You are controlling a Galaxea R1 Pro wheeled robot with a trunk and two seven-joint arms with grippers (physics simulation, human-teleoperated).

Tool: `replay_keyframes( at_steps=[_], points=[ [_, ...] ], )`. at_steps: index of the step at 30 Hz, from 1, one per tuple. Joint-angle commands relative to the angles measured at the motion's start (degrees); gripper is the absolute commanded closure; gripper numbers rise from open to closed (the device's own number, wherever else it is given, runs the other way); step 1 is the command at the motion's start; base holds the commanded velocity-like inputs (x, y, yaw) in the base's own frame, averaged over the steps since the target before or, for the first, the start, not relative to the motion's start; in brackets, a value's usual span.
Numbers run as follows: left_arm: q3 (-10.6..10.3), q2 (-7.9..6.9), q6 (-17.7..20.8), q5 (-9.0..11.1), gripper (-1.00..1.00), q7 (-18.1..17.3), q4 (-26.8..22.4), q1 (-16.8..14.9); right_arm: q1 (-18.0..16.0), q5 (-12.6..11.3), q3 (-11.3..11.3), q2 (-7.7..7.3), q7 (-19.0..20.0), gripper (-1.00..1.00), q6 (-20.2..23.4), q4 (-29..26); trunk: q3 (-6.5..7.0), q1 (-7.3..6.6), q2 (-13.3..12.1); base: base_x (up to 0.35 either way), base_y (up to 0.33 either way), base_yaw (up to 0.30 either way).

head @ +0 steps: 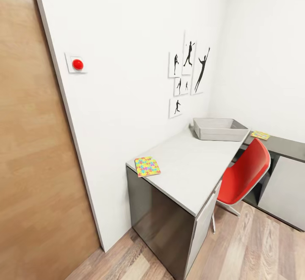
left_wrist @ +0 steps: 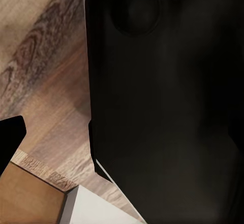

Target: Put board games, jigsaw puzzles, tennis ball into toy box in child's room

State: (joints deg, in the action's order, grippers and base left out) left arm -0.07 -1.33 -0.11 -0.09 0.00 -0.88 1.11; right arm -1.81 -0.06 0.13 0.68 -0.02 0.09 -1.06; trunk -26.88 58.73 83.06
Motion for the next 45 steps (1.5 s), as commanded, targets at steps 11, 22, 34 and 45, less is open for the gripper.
replay_keyframes(
  at_steps=[11,22,34,45],
  points=[
    [0.0,0.00,0.0,0.0,-1.00,0.0,-0.1,0.0,0.0,0.0,0.0,0.00,0.0,-1.00,0.0,0.0,-0.04,0.00,0.0,0.000,0.000,0.000],
    [0.0,0.00,0.0,0.0,-1.00,0.0,-0.1,0.0,0.0,0.0,0.0,0.00,0.0,-1.00,0.0,0.0,-0.04,0.00,0.0,0.000,0.000,0.000],
    [0.0,-0.27,0.0,0.0,-1.00,-0.1,-0.1,0.1,-0.4,0.1,0.2,-0.02,0.0,-1.00,0.0,-0.2,-0.04,0.00,0.0,0.000,0.000,-0.027],
    [0.0,-0.77,0.0,0.0,-1.00,-0.2,-0.2,0.3,-1.2,0.3,0.5,-0.17,-0.1,-1.00,-0.1,-0.6,-0.04,0.00,0.0,0.000,0.000,-0.206]
  ],
)
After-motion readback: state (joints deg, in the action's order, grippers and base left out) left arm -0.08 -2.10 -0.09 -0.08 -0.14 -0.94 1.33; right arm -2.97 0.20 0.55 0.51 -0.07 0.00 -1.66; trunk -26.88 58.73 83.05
